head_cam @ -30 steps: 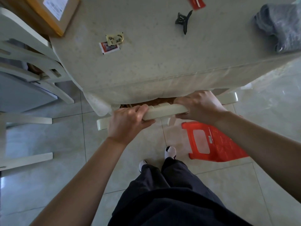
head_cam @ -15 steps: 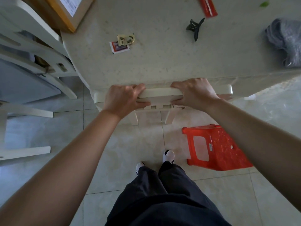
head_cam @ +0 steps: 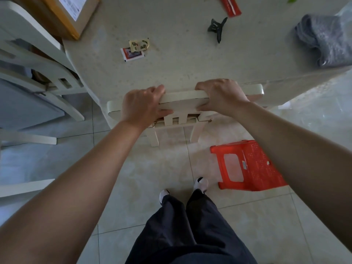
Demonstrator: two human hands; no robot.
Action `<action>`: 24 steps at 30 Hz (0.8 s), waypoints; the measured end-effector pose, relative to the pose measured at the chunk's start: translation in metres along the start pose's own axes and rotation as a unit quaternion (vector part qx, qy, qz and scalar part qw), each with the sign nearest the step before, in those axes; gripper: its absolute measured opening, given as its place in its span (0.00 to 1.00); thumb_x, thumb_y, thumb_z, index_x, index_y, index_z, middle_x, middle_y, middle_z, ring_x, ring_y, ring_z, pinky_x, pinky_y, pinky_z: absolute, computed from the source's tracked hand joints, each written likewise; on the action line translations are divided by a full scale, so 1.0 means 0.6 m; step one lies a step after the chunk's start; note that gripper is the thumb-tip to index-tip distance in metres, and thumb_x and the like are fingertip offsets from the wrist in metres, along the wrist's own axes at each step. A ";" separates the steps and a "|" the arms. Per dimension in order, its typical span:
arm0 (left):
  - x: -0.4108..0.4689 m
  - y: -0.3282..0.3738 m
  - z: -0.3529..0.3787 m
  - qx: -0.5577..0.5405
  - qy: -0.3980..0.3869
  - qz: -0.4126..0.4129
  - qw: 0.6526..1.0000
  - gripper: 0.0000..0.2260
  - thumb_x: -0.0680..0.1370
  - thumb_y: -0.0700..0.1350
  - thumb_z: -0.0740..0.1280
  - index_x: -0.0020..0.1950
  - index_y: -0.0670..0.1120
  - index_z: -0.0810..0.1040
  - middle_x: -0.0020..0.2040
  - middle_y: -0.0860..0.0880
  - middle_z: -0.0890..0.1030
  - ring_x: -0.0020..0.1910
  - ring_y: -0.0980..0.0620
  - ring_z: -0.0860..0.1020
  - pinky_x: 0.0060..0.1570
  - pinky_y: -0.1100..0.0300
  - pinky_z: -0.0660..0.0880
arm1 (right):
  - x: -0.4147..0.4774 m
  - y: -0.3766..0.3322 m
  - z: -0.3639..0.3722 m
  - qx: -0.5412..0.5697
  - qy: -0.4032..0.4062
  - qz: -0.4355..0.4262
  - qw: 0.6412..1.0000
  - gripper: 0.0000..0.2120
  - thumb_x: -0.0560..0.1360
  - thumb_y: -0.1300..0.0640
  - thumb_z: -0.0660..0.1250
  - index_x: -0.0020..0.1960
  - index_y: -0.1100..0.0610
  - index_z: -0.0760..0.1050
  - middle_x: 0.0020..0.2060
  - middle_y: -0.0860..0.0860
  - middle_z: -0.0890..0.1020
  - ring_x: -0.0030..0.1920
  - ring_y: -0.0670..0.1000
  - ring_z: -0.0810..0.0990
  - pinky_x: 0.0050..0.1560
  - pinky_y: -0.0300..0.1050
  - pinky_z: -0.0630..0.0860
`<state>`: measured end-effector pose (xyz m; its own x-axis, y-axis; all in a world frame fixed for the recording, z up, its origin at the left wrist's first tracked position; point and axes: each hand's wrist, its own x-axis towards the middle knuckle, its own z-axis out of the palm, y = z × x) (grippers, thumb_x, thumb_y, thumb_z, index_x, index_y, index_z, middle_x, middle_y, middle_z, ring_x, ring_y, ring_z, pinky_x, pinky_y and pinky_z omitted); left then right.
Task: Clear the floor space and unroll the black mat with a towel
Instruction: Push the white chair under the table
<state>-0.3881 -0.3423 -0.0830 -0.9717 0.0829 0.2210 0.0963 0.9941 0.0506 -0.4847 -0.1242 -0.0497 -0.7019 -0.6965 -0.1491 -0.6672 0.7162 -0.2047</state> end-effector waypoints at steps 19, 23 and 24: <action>-0.095 0.487 0.121 -0.396 -0.150 -0.143 0.895 0.07 0.79 0.48 0.63 0.55 0.50 0.76 0.51 0.55 0.78 0.49 0.59 0.77 0.49 0.61 0.74 | -0.396 0.261 0.133 0.127 0.030 0.131 0.983 0.16 0.73 0.62 0.66 0.61 0.55 0.76 0.60 0.51 0.78 0.62 0.53 0.76 0.57 0.53 0.77; -0.097 0.630 0.211 -0.424 -0.209 -0.227 0.852 0.07 0.77 0.43 0.66 0.54 0.46 0.78 0.49 0.52 0.80 0.47 0.55 0.78 0.51 0.57 0.75 | -0.497 0.398 0.209 0.145 -0.049 0.192 0.969 0.17 0.73 0.61 0.65 0.61 0.55 0.76 0.60 0.51 0.78 0.62 0.54 0.75 0.57 0.49 0.75; -0.098 0.663 0.233 -0.427 -0.219 -0.242 0.843 0.07 0.76 0.41 0.66 0.54 0.45 0.78 0.48 0.50 0.81 0.47 0.54 0.79 0.52 0.56 0.75 | -0.518 0.431 0.231 0.162 -0.065 0.207 0.963 0.16 0.73 0.61 0.65 0.61 0.55 0.77 0.60 0.51 0.78 0.62 0.54 0.75 0.57 0.48 0.75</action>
<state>-0.3230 0.0585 -0.2119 -0.9101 -0.1147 -0.3983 -0.3966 0.5201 0.7565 -0.4045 0.2710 -0.1903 -0.8397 -0.3695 -0.3981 -0.2094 0.8965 -0.3905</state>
